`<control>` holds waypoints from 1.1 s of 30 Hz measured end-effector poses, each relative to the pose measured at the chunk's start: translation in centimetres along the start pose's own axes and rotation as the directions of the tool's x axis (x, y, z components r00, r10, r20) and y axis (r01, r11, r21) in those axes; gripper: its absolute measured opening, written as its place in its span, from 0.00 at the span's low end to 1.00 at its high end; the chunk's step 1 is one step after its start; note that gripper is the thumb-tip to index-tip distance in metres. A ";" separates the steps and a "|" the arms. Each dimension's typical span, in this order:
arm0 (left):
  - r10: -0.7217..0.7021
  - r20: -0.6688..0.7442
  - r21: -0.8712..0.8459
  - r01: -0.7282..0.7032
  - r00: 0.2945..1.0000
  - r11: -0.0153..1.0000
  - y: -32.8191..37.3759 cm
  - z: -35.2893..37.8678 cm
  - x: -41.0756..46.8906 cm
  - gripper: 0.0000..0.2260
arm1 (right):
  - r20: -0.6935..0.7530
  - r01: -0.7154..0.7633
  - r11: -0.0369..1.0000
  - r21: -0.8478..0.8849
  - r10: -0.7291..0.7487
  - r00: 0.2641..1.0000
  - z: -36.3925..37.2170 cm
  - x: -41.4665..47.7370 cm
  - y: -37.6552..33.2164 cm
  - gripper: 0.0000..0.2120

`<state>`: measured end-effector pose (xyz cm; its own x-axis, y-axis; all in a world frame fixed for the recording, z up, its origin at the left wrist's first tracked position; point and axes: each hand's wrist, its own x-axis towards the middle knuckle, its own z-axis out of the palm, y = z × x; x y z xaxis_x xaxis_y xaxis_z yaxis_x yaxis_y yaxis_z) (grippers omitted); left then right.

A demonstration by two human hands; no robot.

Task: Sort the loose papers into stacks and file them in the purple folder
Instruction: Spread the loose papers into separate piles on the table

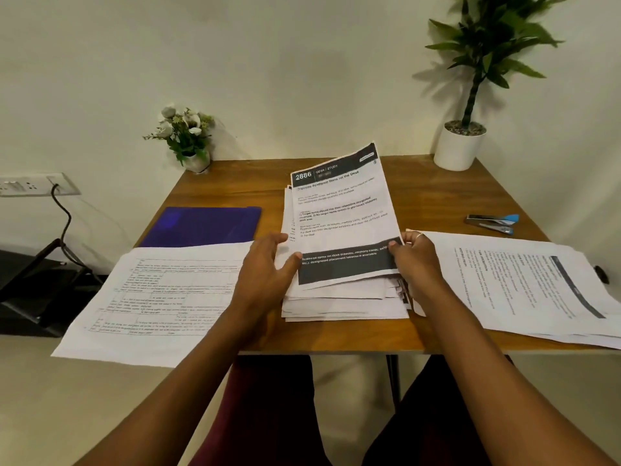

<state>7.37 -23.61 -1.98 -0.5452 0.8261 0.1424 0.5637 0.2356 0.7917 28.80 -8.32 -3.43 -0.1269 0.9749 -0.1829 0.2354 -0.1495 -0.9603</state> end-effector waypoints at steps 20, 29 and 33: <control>-0.060 0.143 -0.258 0.096 0.988 0.961 -0.8 6.4 2.3 0.14 | 0.268 -0.160 0.935 0.315 0.073 0.961 -3.1 0.5 1.0 0.18; -0.081 0.135 -0.304 0.119 0.988 0.945 -1.1 6.7 2.0 0.15 | 0.285 -0.185 0.912 0.365 0.079 0.955 -3.2 0.6 1.4 0.14; -0.076 0.135 -0.323 0.117 0.988 0.939 -1.1 6.4 2.0 0.15 | 0.290 -0.223 0.939 0.260 0.145 0.946 -3.8 1.3 -0.5 0.12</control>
<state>9.63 -18.90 -6.39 -0.4976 0.8674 0.0000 0.2658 0.1525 0.9519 32.16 -6.37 -2.39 -0.3652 0.8530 -0.3729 -0.0014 -0.4011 -0.9160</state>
